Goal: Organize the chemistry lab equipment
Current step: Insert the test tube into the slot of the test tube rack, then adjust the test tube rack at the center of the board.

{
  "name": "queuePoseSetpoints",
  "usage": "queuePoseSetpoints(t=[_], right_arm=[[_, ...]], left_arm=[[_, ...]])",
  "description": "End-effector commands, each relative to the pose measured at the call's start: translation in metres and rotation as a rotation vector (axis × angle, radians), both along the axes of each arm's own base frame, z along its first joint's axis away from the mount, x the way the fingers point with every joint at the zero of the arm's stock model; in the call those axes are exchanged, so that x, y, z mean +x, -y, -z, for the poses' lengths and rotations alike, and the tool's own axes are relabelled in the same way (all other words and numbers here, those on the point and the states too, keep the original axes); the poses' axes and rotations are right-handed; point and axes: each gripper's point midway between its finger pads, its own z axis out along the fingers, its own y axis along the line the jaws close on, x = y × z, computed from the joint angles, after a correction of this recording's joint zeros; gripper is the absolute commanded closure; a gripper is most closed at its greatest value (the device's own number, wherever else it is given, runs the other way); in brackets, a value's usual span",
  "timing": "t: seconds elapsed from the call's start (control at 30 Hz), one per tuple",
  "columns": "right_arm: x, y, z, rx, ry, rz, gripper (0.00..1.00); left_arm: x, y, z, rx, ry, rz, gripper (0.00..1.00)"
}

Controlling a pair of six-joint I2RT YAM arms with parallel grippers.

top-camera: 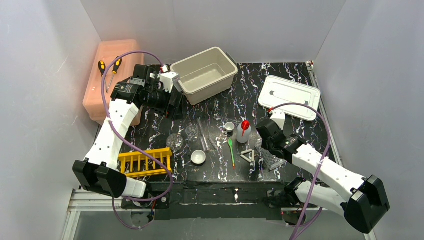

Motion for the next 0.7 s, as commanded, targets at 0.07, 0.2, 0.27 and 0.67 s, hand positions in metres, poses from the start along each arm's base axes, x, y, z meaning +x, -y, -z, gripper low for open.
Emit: queuePoseSetpoints(t=[0.07, 0.2, 0.27, 0.67], right_arm=[[0.008, -0.006, -0.006, 0.031, 0.025, 0.01, 0.67], [0.013, -0.006, -0.025, 0.02, 0.05, 0.011, 0.5], [0.018, -0.007, -0.042, 0.017, 0.074, 0.008, 0.49], [0.033, -0.056, -0.106, 0.165, 0.117, -0.157, 0.55]], left_arm=[[-0.004, -0.003, -0.003, 0.004, 0.018, 0.002, 0.02], [-0.003, -0.003, -0.004, 0.001, 0.017, 0.0, 0.02], [-0.002, -0.003, -0.004, 0.001, 0.016, 0.0, 0.02], [-0.005, -0.002, 0.003, 0.004, -0.031, 0.007, 0.02]])
